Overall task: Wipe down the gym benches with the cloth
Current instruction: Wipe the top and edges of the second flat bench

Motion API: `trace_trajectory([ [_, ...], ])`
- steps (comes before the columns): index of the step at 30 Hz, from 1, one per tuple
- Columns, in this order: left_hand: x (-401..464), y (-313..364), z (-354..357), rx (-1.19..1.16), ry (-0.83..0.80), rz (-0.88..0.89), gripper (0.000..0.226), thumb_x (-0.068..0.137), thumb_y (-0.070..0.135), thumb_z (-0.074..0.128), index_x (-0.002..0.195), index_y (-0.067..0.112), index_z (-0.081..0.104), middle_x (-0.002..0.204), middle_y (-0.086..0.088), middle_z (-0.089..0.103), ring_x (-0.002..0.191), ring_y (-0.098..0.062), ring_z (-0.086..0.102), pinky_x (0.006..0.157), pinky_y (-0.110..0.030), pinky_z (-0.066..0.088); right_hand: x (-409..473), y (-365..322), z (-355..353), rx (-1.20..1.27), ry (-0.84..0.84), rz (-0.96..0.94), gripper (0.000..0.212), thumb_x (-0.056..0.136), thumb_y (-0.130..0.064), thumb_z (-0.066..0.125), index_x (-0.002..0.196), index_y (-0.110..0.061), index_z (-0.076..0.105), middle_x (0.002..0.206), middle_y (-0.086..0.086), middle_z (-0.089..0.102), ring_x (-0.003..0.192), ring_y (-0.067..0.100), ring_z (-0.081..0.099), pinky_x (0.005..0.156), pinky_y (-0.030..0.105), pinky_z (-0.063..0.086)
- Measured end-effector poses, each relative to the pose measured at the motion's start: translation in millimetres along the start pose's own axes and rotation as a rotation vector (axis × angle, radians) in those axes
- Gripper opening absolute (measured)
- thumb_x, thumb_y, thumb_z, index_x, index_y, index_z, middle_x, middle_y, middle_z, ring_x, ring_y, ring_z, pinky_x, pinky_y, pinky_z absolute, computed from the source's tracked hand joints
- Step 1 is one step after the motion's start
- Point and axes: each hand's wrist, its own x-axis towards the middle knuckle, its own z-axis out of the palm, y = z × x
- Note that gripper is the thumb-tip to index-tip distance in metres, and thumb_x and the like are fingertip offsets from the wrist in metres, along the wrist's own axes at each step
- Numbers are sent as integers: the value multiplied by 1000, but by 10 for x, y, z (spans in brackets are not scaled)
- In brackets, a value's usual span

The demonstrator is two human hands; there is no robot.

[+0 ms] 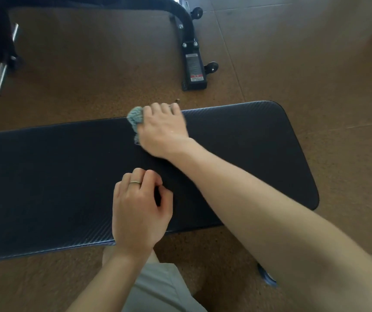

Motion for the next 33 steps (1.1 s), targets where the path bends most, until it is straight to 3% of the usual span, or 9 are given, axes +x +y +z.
trace_trajectory([
  [5, 2, -15, 11, -11, 8, -2, 3, 89, 17, 59, 86, 17, 60, 84, 3, 54, 78, -17, 49, 75, -36, 42, -60, 302, -76, 44, 27, -25, 46, 105, -42, 32, 139, -19, 53, 140, 5, 58, 130, 25, 50, 109, 43, 31],
  [10, -8, -20, 19, -6, 25, -12, 7, 89, 20, 55, 85, 17, 59, 84, 3, 55, 78, -16, 49, 76, -34, 43, -379, 1193, -196, -1, 71, 190, 39, 104, -38, 29, 125, -18, 55, 133, 8, 59, 130, 29, 50, 112, 44, 28],
  [14, -14, -13, 15, -7, 20, -20, 9, 90, 22, 53, 86, 17, 59, 85, 3, 55, 79, -17, 49, 77, -35, 44, -623, 1598, -244, 8, 44, 324, 51, 108, -38, 22, 149, -16, 42, 155, 5, 45, 149, 24, 30, 128, 47, 9],
  [19, -13, 1, 3, -10, 0, -13, 12, 92, 25, 50, 87, 18, 59, 85, 3, 55, 78, -15, 48, 76, -35, 45, -873, 1121, -124, 61, -14, 349, 63, 107, -38, 22, 166, -20, 10, 174, 2, 6, 160, 18, 1, 128, 45, -2],
  [26, -25, -34, -15, -77, 52, 21, 11, 95, 19, 50, 90, 15, 58, 88, 1, 57, 79, -18, 51, 75, -39, 45, -2246, 51, 216, 92, -18, 71, 62, 108, -45, 22, 166, -26, 8, 173, -2, 0, 160, 15, -4, 128, 45, -2],
  [29, -30, -79, -23, -132, 71, 17, 11, 95, 19, 50, 90, 15, 59, 88, 2, 57, 79, -16, 51, 76, -37, 46, -2453, 325, 247, 35, 10, 130, 64, 107, -51, 23, 165, -32, 7, 173, -7, 1, 159, 10, -5, 128, 43, -3],
  [33, -34, -104, -43, -152, 84, -55, 15, 95, 27, 47, 92, 18, 59, 91, 2, 60, 83, -11, 50, 76, -28, 45, -2400, 774, 124, -48, 36, 366, 71, 102, -57, 14, 165, -27, 12, 173, -3, 5, 159, 13, -3, 129, 44, -3],
])
